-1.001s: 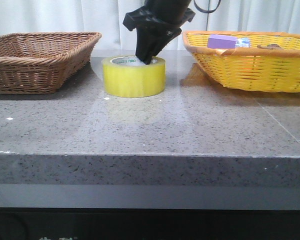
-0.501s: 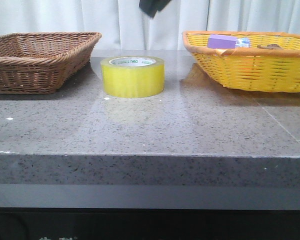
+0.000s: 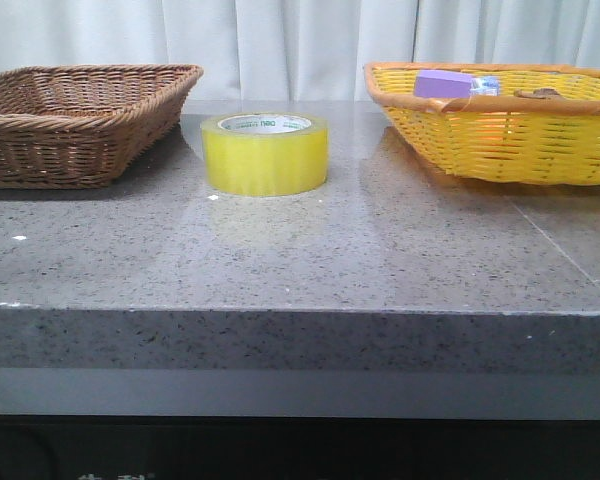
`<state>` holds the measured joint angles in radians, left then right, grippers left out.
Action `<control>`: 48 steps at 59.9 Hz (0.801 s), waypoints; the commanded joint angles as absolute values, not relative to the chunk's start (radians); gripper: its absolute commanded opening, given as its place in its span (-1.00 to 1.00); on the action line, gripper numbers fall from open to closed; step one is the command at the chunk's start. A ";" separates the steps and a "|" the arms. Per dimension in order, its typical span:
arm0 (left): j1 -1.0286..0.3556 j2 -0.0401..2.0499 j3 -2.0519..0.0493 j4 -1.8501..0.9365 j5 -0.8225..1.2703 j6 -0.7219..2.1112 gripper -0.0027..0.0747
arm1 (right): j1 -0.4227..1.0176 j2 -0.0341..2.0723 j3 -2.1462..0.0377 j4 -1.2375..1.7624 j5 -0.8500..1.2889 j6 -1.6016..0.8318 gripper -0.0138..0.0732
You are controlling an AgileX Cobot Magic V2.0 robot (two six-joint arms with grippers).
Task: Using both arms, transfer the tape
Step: 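Open the right gripper and withdraw it from the tape roll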
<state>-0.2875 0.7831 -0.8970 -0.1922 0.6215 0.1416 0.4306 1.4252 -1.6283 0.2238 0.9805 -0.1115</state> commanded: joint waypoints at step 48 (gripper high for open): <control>-0.295 0.782 -0.932 -0.210 0.547 0.142 0.20 | 0.431 0.627 -0.852 0.243 0.688 -0.105 -0.02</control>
<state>-0.2875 0.7831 -0.8970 -0.1922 0.6215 0.1416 0.4306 0.6317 -0.8282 0.2298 0.7600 -0.1052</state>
